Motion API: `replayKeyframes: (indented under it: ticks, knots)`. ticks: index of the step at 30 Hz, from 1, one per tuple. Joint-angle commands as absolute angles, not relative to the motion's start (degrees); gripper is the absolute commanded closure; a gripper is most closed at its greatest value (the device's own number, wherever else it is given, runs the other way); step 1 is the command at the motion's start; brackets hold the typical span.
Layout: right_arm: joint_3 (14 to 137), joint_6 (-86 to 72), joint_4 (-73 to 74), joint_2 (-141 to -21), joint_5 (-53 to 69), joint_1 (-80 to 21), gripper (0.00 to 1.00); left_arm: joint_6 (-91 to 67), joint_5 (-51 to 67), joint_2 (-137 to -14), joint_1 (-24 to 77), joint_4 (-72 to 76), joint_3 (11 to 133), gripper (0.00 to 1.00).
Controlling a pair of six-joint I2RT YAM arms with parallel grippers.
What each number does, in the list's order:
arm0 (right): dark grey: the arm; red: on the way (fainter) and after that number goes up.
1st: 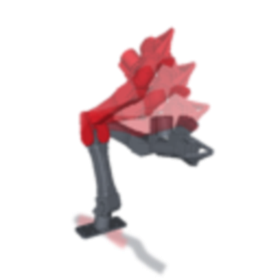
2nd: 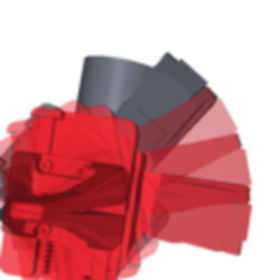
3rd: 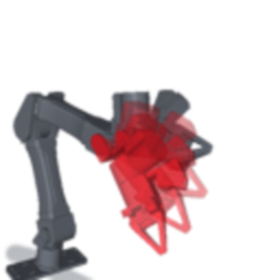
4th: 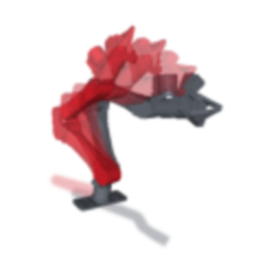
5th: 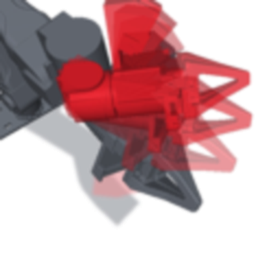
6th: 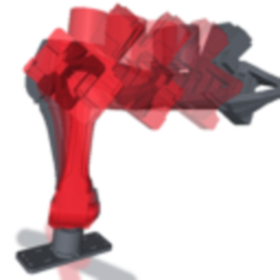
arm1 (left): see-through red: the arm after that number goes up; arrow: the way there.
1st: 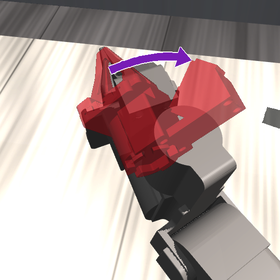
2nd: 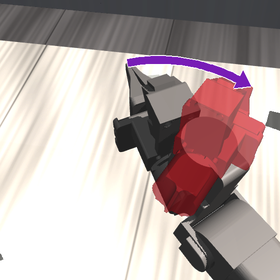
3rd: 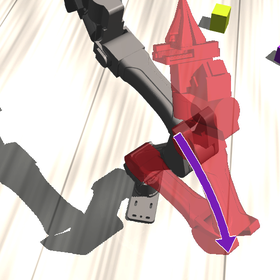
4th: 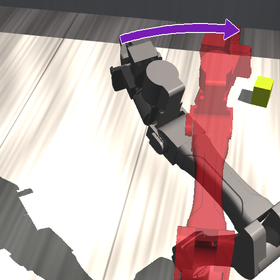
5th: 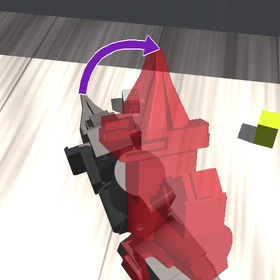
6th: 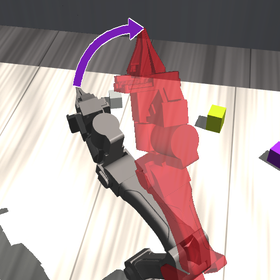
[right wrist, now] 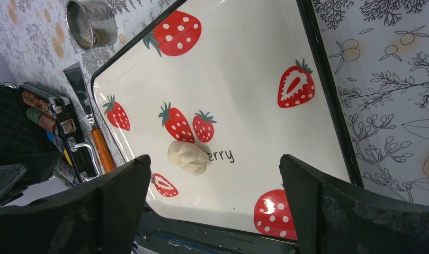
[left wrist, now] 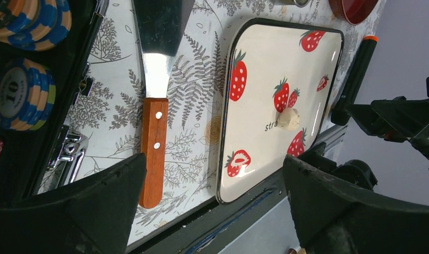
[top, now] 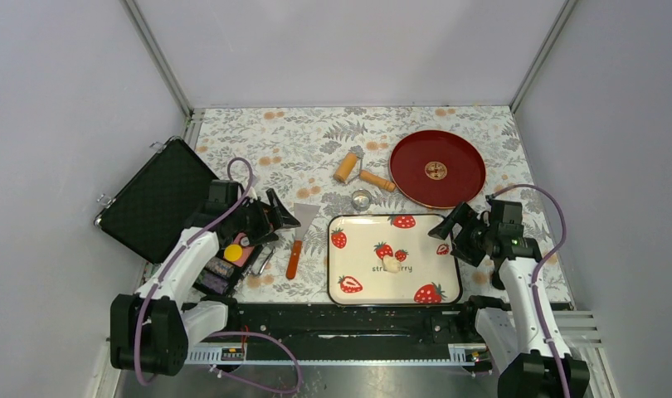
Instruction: Roll out the dumpling wrappers from the dough
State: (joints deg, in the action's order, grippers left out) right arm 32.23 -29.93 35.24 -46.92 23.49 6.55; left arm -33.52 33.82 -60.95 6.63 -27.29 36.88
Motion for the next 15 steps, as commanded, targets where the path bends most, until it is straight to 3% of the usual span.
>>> replayKeyframes:
  ticks: [1,9,15]
  knots:
    - [32.04,-31.38,31.57,-44.32,23.70,6.42,0.01,-35.78,36.96,-62.60,7.45,-20.49,37.00,0.01]
    - [29.49,-32.45,29.52,-42.28,24.49,6.42,0.01,-38.45,33.96,-55.44,7.81,-19.91,34.97,0.01]
    - [29.15,-32.45,30.05,-40.63,25.34,6.42,0.01,-35.50,26.69,-47.83,7.82,-31.10,34.14,0.01]
